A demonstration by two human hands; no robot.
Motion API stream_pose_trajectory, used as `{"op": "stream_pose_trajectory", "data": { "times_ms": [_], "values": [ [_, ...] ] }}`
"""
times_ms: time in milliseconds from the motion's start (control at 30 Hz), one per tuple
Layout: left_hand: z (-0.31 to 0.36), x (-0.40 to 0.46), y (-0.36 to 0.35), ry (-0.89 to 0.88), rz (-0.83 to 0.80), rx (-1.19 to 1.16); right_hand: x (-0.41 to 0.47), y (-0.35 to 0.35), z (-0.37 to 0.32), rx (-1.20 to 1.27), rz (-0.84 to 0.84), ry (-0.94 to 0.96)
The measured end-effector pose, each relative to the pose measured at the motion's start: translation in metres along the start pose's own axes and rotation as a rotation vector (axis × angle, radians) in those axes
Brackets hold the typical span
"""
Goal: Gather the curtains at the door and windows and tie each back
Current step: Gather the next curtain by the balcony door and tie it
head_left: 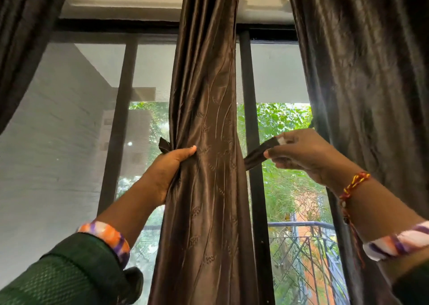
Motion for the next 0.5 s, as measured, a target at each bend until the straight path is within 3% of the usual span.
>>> {"op": "stream_pose_trajectory", "data": {
  "times_ms": [167,233,367,500],
  "values": [
    [0.007,0.001,0.000,-0.249,0.282,0.030,-0.006,-0.029,-0.037,-0.329,0.064,0.382],
    [0.012,-0.005,-0.009,-0.338,0.281,0.027,-0.011,-0.048,-0.043,-0.475,0.047,0.500],
    [0.019,-0.014,-0.026,-0.446,0.126,-0.142,-0.014,-0.065,-0.052,-0.551,0.073,0.598],
    [0.023,-0.020,-0.016,-0.501,0.212,0.066,-0.028,-0.088,-0.078,-0.566,0.010,0.847]
  ]
}}
Point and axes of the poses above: each hand's wrist, its own x-axis towards the middle knuckle, its own y-axis out of the back of the hand, z = x × y, the point moved 10 cm from there along x, towards the middle knuckle, and after that the axes turned 10 degrees about x, right-handed, at the moved point
